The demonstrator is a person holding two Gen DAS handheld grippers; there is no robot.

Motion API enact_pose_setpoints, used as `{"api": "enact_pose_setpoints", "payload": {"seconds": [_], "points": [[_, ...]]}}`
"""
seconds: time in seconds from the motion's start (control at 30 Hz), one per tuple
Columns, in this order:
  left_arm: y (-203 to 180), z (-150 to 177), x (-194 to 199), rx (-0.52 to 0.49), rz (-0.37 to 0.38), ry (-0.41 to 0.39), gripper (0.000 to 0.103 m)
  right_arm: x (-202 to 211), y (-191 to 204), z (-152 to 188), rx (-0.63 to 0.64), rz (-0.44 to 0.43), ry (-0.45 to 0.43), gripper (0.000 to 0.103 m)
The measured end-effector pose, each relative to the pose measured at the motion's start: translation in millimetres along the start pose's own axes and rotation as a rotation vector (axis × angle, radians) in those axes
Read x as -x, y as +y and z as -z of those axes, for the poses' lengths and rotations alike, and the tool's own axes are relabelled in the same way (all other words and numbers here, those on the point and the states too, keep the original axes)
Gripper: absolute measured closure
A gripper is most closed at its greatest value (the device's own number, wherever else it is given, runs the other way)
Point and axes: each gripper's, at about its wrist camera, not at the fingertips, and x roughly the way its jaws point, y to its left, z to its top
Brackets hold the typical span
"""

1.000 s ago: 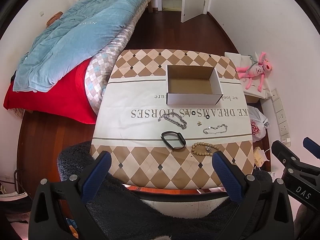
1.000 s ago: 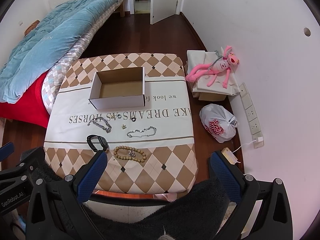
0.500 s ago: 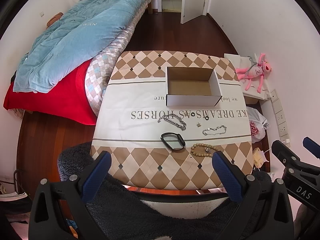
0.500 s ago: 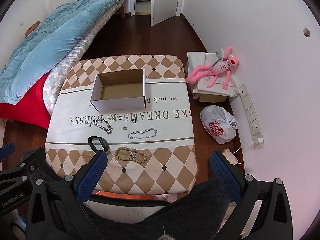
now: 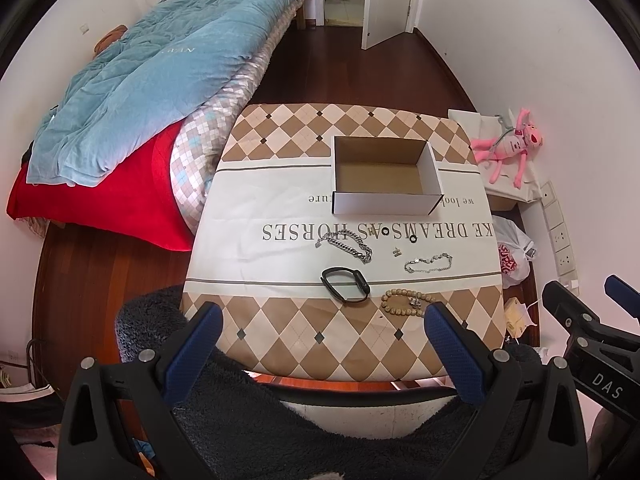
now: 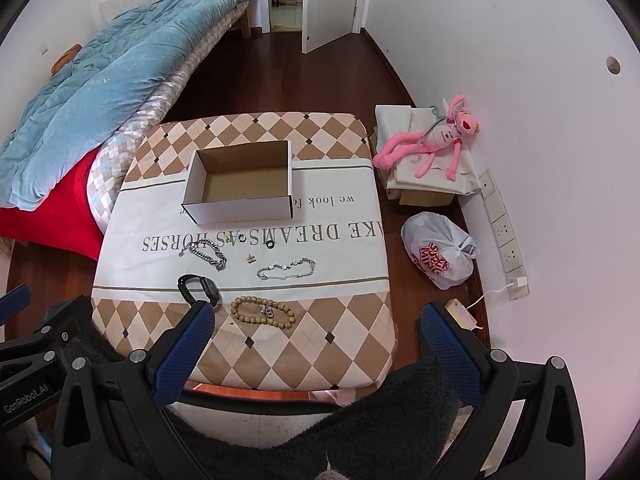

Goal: Organize jewelry

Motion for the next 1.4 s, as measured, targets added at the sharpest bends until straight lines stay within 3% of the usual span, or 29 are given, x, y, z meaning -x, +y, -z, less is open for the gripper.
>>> {"api": "enact_pose_setpoints", "payload": {"seconds": [0.87,1.03,1.17,1.27,1.4], "points": [[-7.3,-10.4,8.3,-0.001,0.021,-0.012,0.000,1.0,2.9,1.9,-0.002,-0.003,-0.002,0.000],[-6.5,-22.7,-9.6,0.013,-0.006,-0.067,0.000,7.0,2.6,-21.4,-0.062,-0.081,-0.041,0.000],[0.6,-26.3,-45.9,0.018,-0.047,-0.075,0.000,-34.3,-6.7,-36.9,-0.109,-0.075,-0.011,0.000],[2.4,-27.2,-81.5,0.006,-0.081,-0.036,0.000,-87.4,-11.7,-37.3,-0.112,-0.058,0.074,0.000],[5.1,-17.4,-130.1,0.002,-0.104,0.052,0.000,-158.5,-7.5,-16.3,-0.110,-0.071,0.199,0.012]]}}
